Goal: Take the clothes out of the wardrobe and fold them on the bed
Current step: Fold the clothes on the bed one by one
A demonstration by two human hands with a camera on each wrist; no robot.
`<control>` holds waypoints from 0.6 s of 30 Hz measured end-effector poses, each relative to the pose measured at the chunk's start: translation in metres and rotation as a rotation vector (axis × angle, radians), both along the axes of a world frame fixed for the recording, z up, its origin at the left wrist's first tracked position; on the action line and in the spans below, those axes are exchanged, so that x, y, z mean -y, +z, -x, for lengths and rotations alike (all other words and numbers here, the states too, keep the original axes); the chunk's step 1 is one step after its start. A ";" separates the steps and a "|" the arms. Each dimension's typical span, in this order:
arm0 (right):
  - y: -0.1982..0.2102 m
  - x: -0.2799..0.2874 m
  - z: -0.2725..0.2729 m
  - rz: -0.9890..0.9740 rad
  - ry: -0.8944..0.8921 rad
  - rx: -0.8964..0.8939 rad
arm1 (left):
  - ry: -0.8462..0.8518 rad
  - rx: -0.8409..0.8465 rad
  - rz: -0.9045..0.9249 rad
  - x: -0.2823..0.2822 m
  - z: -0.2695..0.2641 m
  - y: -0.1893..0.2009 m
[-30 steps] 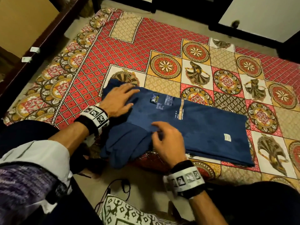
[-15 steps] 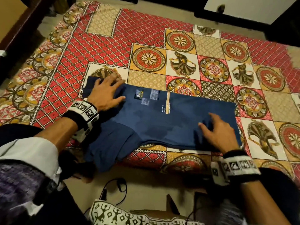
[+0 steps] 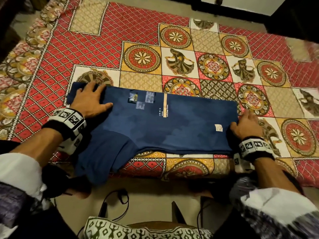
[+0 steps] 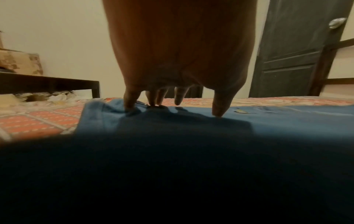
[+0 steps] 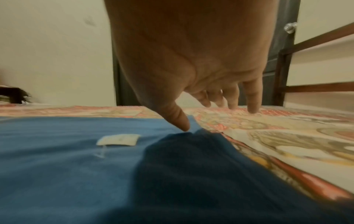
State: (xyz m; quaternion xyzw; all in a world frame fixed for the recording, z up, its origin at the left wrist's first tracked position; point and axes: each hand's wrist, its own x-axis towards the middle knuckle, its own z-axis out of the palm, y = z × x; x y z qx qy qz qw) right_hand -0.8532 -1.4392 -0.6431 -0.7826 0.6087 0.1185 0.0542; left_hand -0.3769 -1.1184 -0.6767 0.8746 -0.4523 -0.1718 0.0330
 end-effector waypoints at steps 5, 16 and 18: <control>-0.019 -0.023 -0.018 -0.131 0.241 0.003 | -0.232 -0.046 -0.001 -0.004 0.010 0.007; 0.036 -0.199 -0.098 -0.015 0.680 0.683 | -0.130 -0.244 0.286 -0.014 0.009 0.057; 0.031 -0.248 -0.129 -0.093 0.915 0.714 | -0.098 -0.338 0.229 -0.014 0.010 0.058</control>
